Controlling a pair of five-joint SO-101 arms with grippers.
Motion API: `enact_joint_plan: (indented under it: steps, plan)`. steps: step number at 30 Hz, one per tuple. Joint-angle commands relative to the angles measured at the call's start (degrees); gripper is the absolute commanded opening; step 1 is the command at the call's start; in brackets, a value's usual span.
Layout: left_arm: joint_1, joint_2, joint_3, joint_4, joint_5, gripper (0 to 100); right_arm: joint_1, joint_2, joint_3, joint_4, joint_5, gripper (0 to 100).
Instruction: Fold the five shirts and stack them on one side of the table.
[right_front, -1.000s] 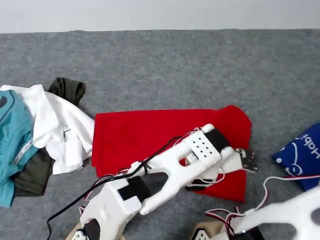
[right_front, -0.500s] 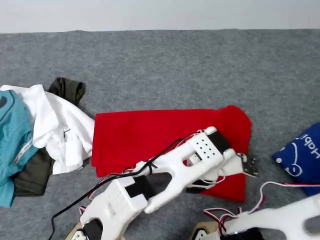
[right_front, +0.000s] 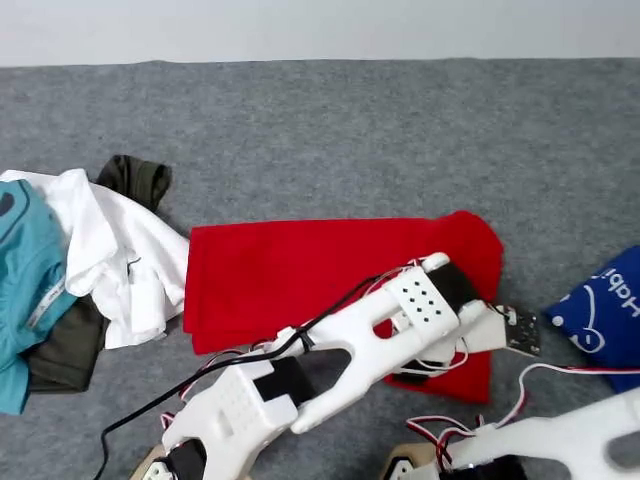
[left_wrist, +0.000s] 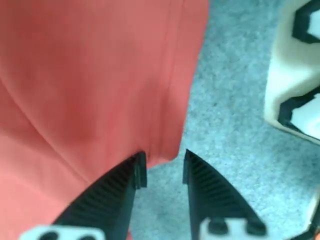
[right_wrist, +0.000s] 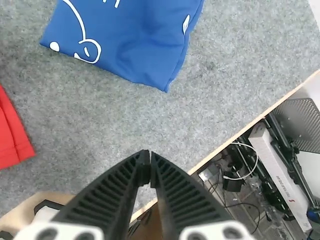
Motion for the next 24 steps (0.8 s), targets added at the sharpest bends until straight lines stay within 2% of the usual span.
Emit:
enact_joint_plan:
  steps: [1, 13, 15, 18, 24]
  plan:
    - [0.5, -1.0, -1.9, -1.9, -0.2, 13, 0.5, -1.3, -0.3, 2.2, 0.1, 1.1]
    - [0.9, 7.4, -2.2, -5.6, -0.2, 13, 0.3, -1.3, -0.3, 2.2, 0.1, 1.0]
    - [0.9, 7.9, -3.2, -5.2, -0.2, 10, 0.1, -1.3, -0.3, 2.1, 0.1, 1.0]
    - [0.9, 7.9, -3.7, -5.4, -0.2, 0, 0.1, -1.2, -0.3, 2.1, 0.1, 1.0]
    - [0.6, 7.4, -6.7, -2.0, 1.8, 0, 0.1, -1.2, -0.3, 2.1, 0.1, 1.0]
